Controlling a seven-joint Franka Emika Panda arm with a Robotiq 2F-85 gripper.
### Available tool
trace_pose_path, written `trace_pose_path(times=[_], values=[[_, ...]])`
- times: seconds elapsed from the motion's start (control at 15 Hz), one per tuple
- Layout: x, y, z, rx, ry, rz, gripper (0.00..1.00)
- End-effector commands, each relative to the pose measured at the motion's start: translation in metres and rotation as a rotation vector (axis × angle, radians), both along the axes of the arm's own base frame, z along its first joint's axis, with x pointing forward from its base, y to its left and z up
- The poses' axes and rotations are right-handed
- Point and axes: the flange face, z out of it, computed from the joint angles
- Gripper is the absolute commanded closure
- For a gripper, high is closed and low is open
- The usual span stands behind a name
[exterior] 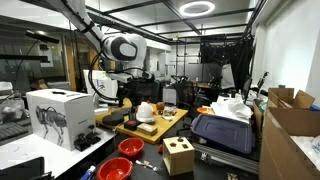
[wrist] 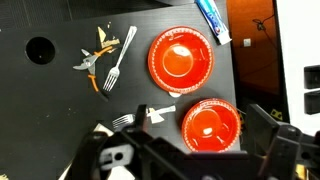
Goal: Move one fork towards you
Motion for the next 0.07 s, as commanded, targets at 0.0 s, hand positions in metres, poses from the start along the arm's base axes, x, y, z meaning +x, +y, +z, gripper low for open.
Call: trace_pose_path(times=[0.0], values=[[0.0003, 0.0003, 0.0006, 0.000, 0.001, 0.000, 0.00]])
